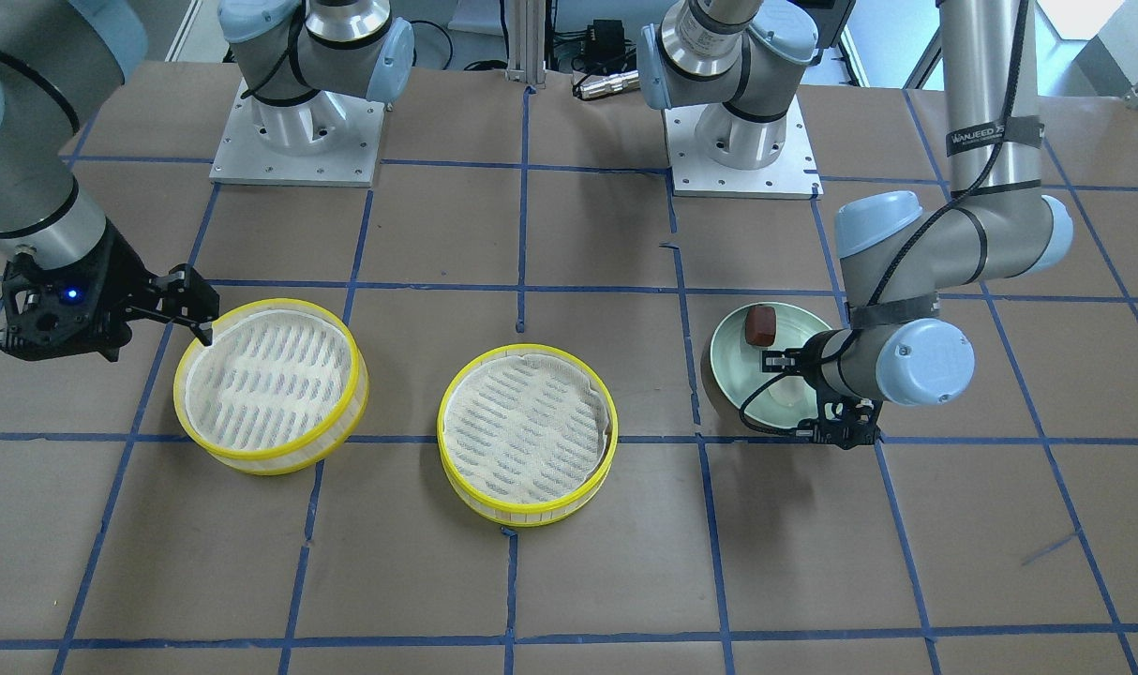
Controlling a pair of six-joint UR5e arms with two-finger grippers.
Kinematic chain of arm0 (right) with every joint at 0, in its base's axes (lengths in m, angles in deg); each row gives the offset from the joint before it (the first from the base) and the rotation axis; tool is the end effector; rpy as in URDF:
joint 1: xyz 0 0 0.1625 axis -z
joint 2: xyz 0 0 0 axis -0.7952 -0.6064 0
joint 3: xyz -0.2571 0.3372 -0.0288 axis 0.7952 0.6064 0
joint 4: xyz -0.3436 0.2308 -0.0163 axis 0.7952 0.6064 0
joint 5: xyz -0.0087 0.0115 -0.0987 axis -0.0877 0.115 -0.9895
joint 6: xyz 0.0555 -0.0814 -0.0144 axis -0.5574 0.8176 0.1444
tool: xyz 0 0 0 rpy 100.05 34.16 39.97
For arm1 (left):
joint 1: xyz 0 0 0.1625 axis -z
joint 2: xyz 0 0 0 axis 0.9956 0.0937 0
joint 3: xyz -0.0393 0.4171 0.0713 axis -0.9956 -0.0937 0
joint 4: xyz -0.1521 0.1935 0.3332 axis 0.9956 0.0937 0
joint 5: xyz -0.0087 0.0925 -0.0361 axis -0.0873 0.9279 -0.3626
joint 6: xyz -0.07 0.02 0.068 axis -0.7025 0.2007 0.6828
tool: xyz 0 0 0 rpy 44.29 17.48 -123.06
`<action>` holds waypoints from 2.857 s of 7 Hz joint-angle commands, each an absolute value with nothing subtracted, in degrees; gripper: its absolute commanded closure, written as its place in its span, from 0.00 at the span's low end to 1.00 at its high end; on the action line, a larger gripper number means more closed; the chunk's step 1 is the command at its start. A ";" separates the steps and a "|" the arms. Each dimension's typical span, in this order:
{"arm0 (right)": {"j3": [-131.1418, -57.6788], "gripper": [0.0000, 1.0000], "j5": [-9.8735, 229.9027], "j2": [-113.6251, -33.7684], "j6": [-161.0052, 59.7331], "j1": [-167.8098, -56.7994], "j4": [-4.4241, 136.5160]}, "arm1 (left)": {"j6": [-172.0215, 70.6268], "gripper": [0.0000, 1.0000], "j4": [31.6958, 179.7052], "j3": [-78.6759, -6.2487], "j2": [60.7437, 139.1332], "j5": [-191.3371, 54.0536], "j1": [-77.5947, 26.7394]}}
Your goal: Stack buns with steamer
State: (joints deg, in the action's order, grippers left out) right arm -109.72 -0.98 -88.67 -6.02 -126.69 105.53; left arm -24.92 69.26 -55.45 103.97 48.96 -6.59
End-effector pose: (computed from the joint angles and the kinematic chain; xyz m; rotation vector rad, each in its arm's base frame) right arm -0.0071 -0.5212 0.3353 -0.3316 3.1081 -0.0914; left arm -0.0115 -0.5381 0.1788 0.0150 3.0419 0.7593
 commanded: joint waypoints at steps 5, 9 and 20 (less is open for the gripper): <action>-119.54 0.12 0.95 -78.33 -3.55 -123.78 129.57 | -38.62 0.98 68.97 -50.19 100.47 26.35 -4.75; -119.63 0.81 0.68 -78.51 -5.65 -123.78 128.70 | -84.15 0.80 47.65 -49.58 105.72 13.80 11.67; -104.87 0.88 1.47 -85.72 -37.67 -143.50 106.02 | -30.10 0.00 61.32 -67.04 99.68 53.34 -1.56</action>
